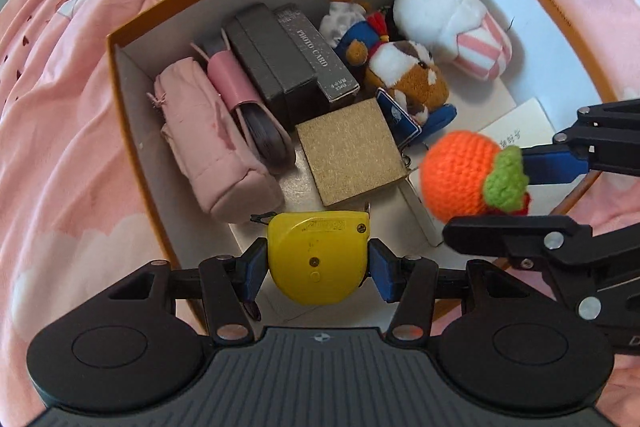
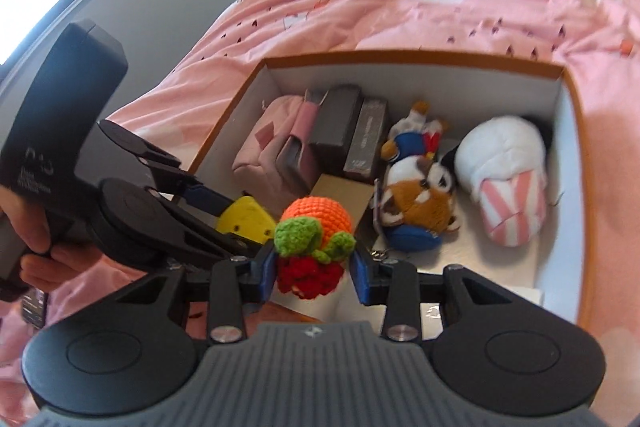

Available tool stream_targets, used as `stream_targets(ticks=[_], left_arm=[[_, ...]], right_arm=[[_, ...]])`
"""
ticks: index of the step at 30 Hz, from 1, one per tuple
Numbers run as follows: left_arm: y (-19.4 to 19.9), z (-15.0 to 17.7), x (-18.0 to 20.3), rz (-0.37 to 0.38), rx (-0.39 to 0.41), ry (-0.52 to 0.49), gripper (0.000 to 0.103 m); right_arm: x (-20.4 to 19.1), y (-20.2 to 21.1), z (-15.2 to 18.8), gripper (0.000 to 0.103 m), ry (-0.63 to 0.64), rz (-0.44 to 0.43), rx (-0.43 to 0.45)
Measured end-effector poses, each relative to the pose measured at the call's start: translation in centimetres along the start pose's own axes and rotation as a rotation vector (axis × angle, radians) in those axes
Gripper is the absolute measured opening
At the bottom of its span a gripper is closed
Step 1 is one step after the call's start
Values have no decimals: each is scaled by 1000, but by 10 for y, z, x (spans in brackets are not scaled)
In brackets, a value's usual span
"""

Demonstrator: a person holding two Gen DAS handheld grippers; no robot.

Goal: Organize objects
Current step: 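Carry the tape measure and crocheted fruit over the orange box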

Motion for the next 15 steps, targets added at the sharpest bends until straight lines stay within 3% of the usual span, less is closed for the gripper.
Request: stream_targets(ticks=[8, 12, 15], left_arm=[[-10, -7, 3, -91, -82, -166, 62], [-13, -3, 2, -116, -83, -269, 62], [-14, 2, -2, -123, -85, -324, 62]], right_arm=[[17, -18, -15, 40, -50, -80, -119], [21, -23, -17, 40, -47, -80, -155], [25, -28, -17, 40, -73, -127, -191]])
Point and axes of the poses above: each gripper's, at about its wrist camera, not at the fingertips, and y roughly against the way its jaws point, x to its right, z to its underside, the point moved 1 cm from there along -y, roughly the way its jaws point, and after that the axes turned 15 degrees about -x, right-handed, at the moved point
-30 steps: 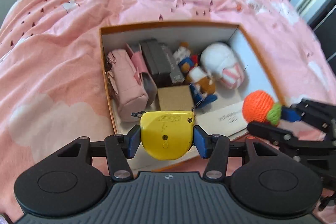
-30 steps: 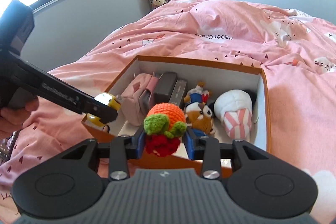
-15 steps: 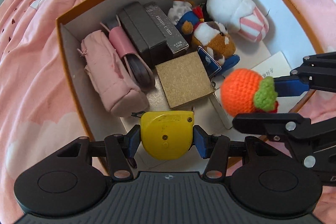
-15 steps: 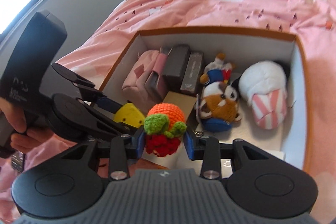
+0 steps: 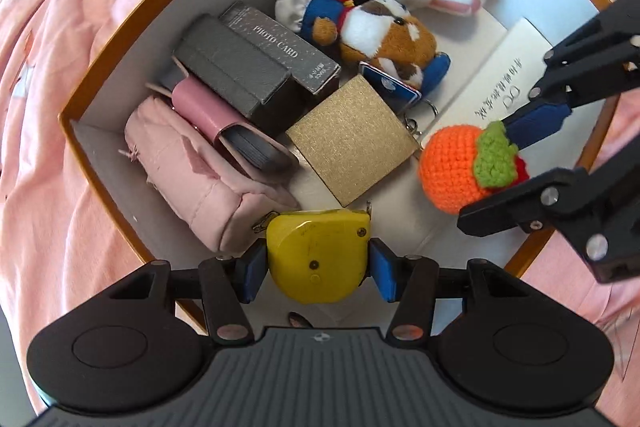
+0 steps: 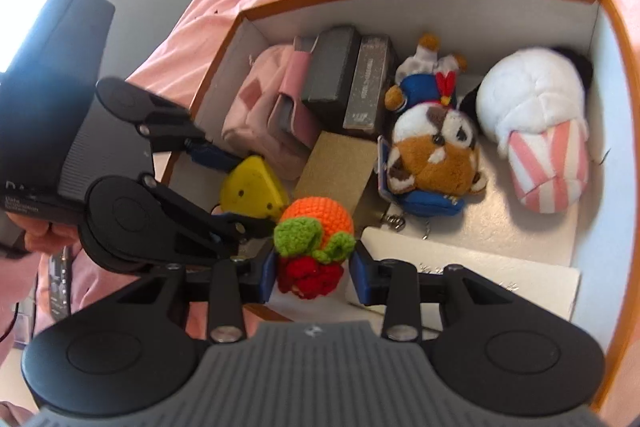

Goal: Organize objects
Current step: 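Carry the tape measure and crocheted fruit over the orange box, then open both grippers to drop the tape measure and fruit into the box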

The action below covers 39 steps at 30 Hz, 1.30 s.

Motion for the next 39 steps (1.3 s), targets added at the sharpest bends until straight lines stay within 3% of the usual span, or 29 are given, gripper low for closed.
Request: stream_targets(ticks=[18, 21, 24, 30, 32, 34, 39], left_arm=[[-6, 36, -6, 10, 48, -28, 68], [-4, 43, -9, 48, 62, -24, 81], [-4, 52, -11, 56, 73, -5, 81], [4, 80, -27, 127, 154, 132, 68], [23, 59, -34, 137, 178, 185, 62], [41, 44, -34, 143, 219, 243, 61], [52, 61, -40, 169, 335, 360, 61]], right_arm=[[-2, -15, -7, 40, -63, 27, -42], [-3, -17, -8, 40, -61, 35, -50], [-4, -17, -9, 40, -57, 42, -52], [-7, -17, -9, 40, -55, 40, -44], [-8, -19, -11, 40, -61, 58, -43], [-8, -21, -13, 40, -62, 77, -43], [-10, -31, -16, 40, -58, 82, -60]])
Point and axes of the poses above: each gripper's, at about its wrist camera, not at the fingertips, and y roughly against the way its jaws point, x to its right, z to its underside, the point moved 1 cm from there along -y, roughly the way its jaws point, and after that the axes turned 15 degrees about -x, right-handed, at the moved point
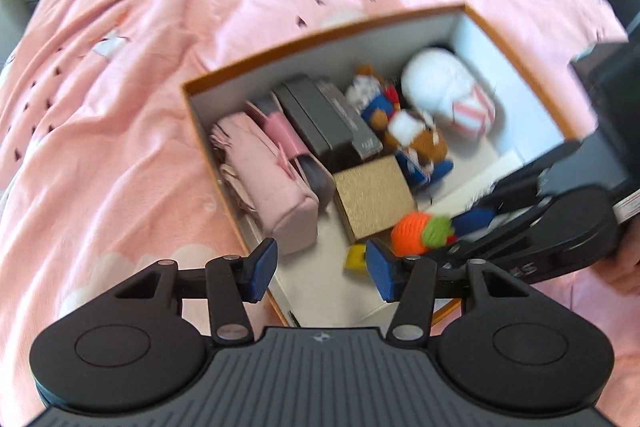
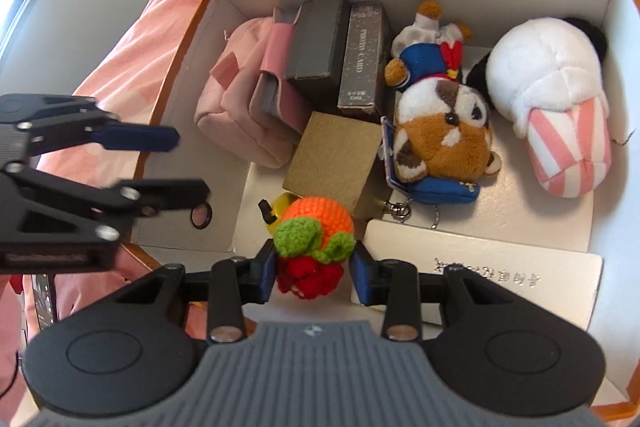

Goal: Organize objects
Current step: 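Open both grippers to drop the tape measure and fruit into the box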

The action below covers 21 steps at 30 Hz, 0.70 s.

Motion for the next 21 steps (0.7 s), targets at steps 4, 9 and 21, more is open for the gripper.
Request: stream_targets(ticks=[4, 9, 21], left_arm=[[-4, 2, 1, 27, 62, 68, 61], [-2, 9, -2, 48, 121, 133, 61], [1, 17, -8, 72, 195, 243, 59]], right_arm=[[-3, -11, -6, 40, 3, -10, -21], [-7, -26, -12, 40, -6, -32, -47], [-24, -11, -6, 40, 49, 22, -11]])
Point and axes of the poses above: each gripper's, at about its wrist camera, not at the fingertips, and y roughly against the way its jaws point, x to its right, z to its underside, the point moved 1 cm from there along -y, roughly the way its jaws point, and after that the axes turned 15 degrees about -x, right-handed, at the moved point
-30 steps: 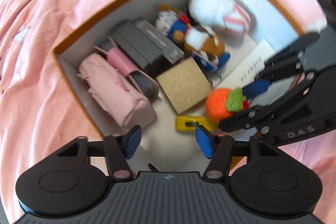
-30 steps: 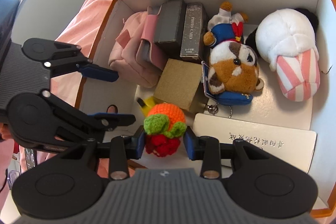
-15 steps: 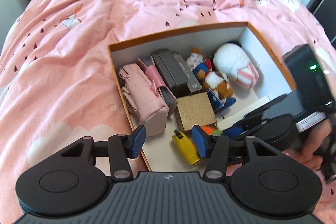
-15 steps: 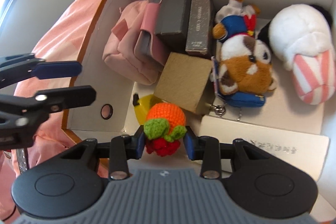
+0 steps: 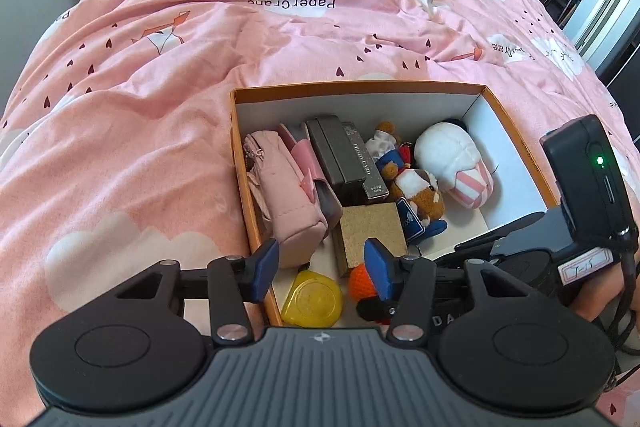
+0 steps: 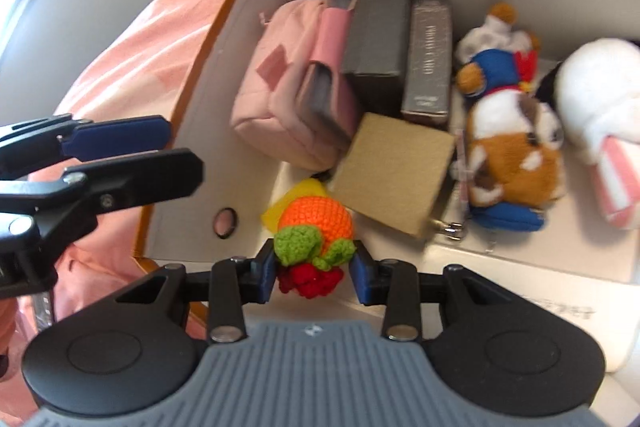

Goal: Organize objects
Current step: 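Open both grippers to drop the tape measure and fruit into the box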

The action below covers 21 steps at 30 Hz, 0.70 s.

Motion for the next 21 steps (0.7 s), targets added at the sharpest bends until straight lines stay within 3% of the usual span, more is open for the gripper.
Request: stream_targets(ticks=[12, 15, 21], left_arm=[[1, 13, 10, 20, 21, 38, 59], [2, 17, 13, 29, 25, 46, 59], [10, 29, 22, 29, 91, 71, 59]], right_arm=[[6, 4, 8, 42, -34, 45, -9], [4, 9, 12, 49, -31, 56, -1], [-6, 31, 29, 49, -3, 108, 94]])
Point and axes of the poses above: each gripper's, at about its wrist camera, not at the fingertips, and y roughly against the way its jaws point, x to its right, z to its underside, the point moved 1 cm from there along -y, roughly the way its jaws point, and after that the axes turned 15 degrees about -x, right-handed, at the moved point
